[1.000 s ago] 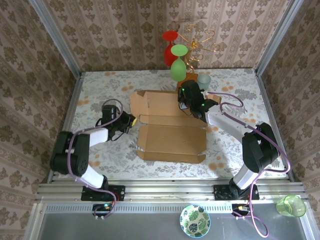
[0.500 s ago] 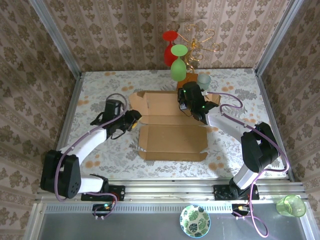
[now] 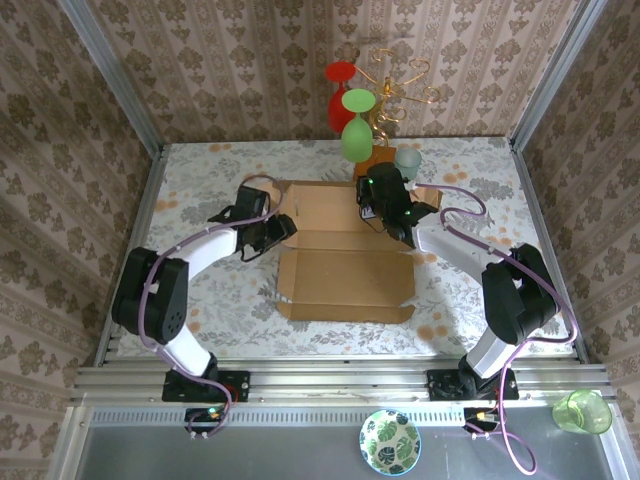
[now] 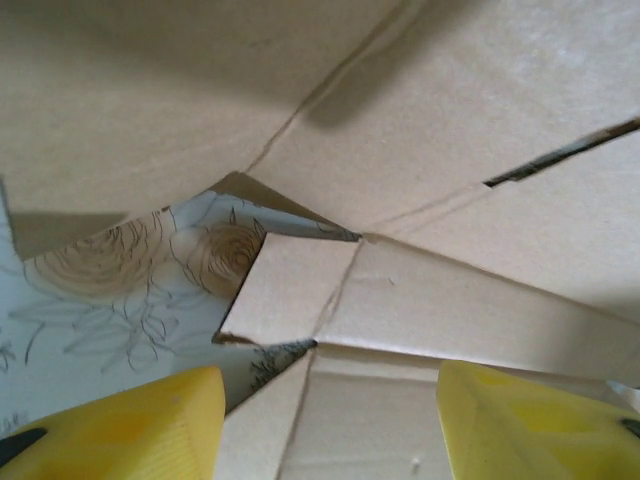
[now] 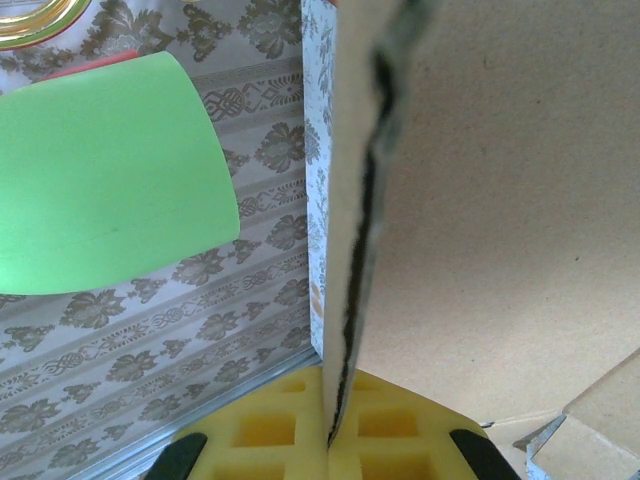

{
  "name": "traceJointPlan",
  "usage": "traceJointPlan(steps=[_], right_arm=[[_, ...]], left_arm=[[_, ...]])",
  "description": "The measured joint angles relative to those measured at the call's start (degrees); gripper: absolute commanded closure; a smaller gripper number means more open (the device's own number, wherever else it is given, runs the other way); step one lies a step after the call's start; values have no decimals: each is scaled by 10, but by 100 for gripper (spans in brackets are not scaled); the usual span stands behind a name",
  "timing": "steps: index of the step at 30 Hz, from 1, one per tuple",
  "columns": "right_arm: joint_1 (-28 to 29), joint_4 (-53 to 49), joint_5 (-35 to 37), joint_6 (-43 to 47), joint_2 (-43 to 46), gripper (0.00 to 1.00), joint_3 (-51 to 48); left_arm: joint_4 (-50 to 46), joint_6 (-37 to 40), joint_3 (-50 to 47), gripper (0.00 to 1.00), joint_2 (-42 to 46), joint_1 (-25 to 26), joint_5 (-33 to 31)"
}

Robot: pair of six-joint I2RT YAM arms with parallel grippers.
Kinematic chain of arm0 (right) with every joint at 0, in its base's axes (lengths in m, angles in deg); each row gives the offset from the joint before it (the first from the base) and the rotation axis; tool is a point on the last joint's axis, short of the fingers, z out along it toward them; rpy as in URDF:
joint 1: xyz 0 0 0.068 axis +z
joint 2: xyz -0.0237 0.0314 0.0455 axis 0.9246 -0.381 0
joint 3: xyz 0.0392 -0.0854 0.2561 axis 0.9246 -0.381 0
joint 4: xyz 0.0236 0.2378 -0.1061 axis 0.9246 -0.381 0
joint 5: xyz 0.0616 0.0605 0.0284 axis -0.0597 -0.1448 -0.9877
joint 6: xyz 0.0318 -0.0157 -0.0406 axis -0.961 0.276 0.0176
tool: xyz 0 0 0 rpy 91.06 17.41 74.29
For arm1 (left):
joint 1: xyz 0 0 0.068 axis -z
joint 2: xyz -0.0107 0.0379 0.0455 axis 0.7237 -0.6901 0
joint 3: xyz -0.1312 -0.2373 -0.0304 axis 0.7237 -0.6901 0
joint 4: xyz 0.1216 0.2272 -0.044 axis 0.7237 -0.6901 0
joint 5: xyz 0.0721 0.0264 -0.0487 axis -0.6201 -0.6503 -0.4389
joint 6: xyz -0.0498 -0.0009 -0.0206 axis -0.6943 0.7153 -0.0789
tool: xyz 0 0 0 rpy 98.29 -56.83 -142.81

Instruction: Fold the paper box

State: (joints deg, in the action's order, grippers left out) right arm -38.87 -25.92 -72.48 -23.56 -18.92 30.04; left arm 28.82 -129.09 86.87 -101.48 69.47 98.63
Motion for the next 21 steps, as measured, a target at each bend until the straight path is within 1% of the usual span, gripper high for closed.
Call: traceJointPlan(steps=[6, 9, 14, 21], right_arm=[[-1, 0, -4, -2, -7, 100, 0], [-2, 0, -7, -3, -13, 100, 1], [-4, 0, -7, -3, -21, 100, 4], [-8, 1, -6, -3, -22, 100, 12]], left_arm=[[11, 38, 0, 41, -37, 5, -17], [39, 45, -5, 46, -37, 8, -22], [87, 47, -20, 58, -39, 9, -21], [110, 44, -21, 60, -42, 18, -19]])
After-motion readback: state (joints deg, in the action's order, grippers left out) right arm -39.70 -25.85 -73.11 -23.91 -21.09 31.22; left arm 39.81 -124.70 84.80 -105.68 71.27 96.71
